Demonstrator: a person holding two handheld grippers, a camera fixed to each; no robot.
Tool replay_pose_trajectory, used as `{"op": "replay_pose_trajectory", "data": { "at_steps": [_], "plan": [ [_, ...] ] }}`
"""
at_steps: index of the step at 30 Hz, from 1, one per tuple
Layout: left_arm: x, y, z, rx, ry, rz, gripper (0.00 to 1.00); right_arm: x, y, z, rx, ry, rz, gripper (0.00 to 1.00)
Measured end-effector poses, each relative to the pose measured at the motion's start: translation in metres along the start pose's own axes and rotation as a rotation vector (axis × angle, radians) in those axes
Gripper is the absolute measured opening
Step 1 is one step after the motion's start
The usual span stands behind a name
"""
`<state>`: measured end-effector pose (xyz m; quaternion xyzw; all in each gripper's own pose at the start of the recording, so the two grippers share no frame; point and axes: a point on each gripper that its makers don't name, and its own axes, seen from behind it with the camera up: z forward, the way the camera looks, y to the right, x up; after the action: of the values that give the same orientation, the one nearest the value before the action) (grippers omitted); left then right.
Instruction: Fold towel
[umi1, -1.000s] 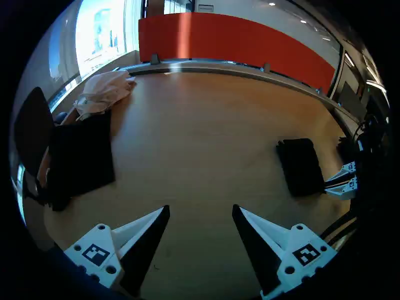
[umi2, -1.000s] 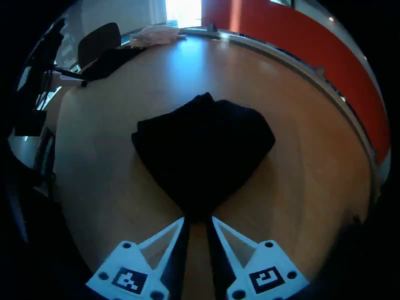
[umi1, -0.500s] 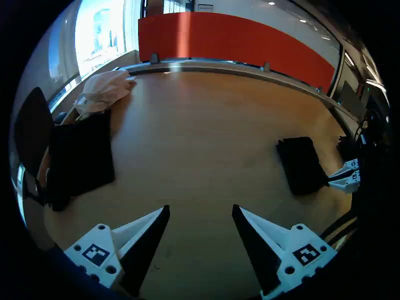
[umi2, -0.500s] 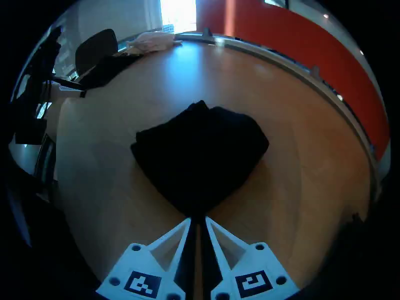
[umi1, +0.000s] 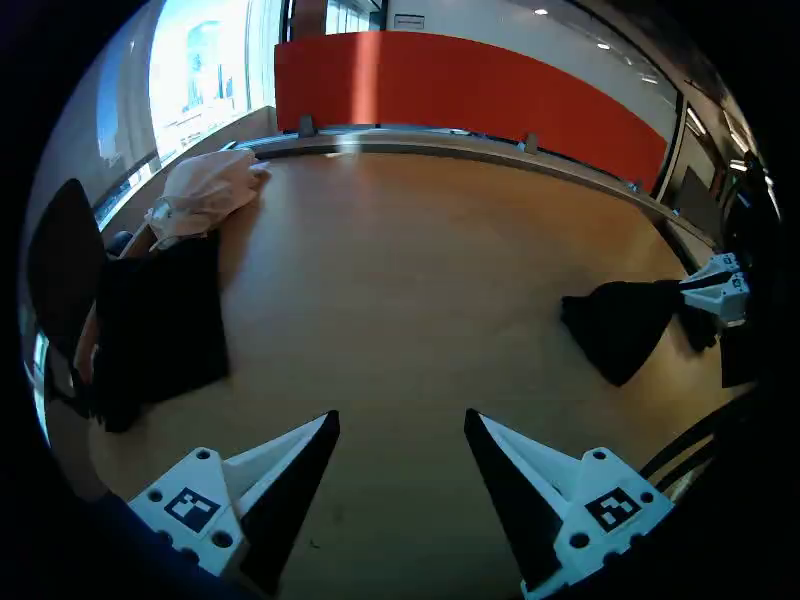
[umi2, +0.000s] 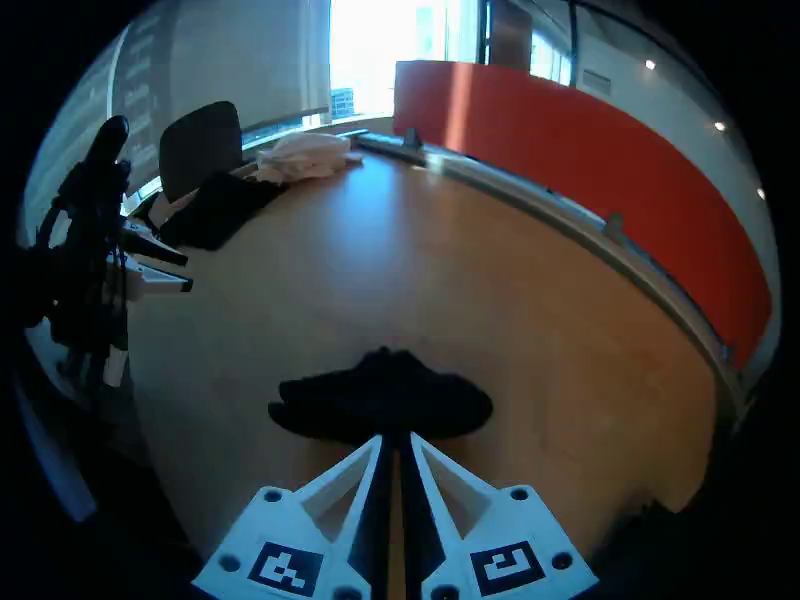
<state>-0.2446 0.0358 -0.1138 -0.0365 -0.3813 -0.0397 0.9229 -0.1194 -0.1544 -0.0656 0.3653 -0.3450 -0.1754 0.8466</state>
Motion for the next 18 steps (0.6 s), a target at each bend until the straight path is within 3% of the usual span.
{"op": "replay_pose_trajectory", "data": {
  "at_steps": [8,18],
  "plan": [
    [0.008,0.005,0.0,-0.011,0.016,0.005,0.93,0.05,0.007,-0.021,-0.005,0.076,-0.034,0.05],
    [0.014,0.012,-0.001,-0.027,0.028,0.005,0.92,0.061,0.025,-0.038,-0.032,0.102,-0.02,0.05]
  ]
}}
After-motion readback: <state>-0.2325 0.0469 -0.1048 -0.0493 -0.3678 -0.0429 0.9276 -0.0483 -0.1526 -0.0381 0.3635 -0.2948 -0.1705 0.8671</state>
